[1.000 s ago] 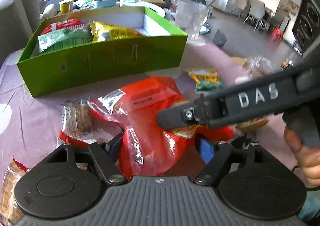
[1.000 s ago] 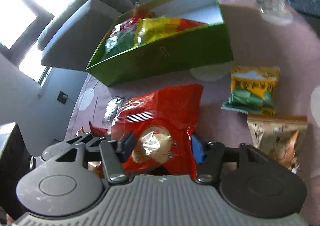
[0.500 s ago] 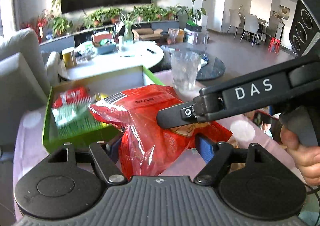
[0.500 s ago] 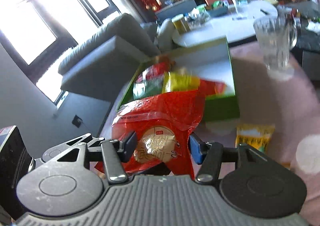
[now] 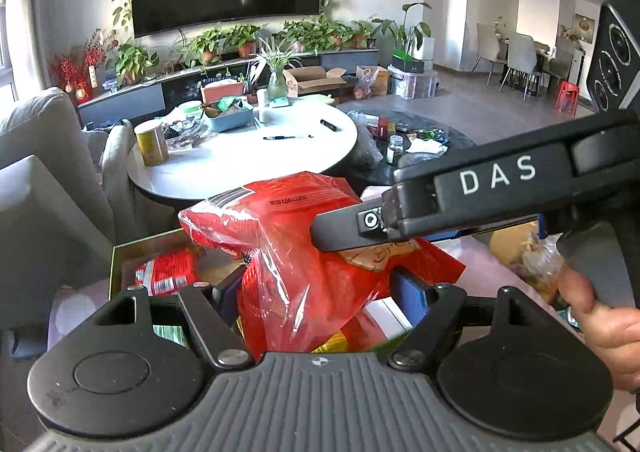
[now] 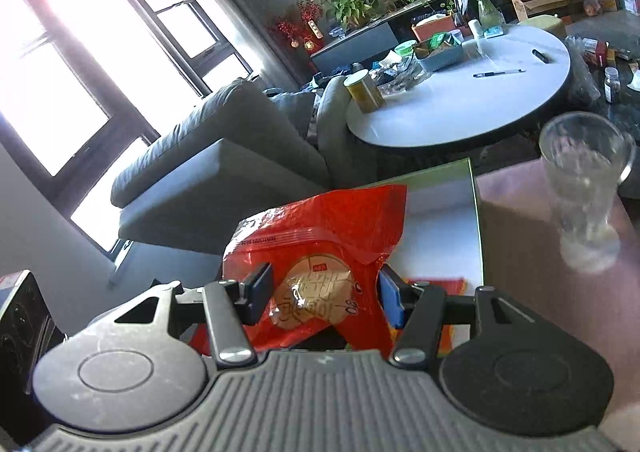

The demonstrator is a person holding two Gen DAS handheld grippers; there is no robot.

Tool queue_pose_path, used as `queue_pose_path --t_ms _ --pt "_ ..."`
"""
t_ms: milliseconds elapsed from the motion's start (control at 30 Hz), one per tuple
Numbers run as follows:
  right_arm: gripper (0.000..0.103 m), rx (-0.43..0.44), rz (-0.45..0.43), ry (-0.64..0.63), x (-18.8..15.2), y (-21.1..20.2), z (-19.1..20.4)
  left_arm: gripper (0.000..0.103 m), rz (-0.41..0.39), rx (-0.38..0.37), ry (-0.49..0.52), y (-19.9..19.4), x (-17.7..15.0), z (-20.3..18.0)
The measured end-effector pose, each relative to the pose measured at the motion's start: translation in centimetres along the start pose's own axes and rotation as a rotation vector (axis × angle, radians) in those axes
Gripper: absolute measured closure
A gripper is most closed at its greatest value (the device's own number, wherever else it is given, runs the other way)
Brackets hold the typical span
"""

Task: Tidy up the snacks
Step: 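Lift the red cookie-print bag with both grippers and carry it over the green box, then lower the red cookie-print bag into the box and open both grippers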

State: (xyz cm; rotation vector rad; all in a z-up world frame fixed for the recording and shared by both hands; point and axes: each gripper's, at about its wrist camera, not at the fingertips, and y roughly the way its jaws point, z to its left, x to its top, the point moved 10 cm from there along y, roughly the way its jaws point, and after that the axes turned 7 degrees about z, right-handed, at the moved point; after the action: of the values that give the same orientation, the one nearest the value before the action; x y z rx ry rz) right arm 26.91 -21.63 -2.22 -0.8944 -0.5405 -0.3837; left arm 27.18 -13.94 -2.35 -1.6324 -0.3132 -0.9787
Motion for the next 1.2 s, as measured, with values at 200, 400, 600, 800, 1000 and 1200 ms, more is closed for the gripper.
queue_pose_path --t_ms 200,400,600,800,1000,1200 --pt "0.067 -0.007 0.006 0.007 1.5 1.7 -1.7 0.031 0.03 -0.013 0.004 3.5 1.2 1.1" --pt "0.067 -0.011 0.033 0.064 2.1 4.0 -4.2 0.031 0.091 -0.016 0.005 7.2 1.0 1.6" --pt "0.067 -0.048 0.051 0.083 2.0 6.3 -5.9 0.03 0.126 0.025 -0.026 10.4 0.6 3.1" --pt "0.065 -0.073 -0.042 0.097 2.5 4.8 -7.1 0.026 0.11 0.064 -0.078 8.8 -0.1 4.3" --pt "0.065 -0.079 -0.049 0.078 1.2 2.6 -6.2 0.024 0.064 0.102 -0.03 5.6 -0.2 3.7" --pt "0.061 -0.058 -0.052 0.045 0.7 0.4 -4.8 0.02 0.009 0.124 -0.019 2.0 -0.3 3.3"
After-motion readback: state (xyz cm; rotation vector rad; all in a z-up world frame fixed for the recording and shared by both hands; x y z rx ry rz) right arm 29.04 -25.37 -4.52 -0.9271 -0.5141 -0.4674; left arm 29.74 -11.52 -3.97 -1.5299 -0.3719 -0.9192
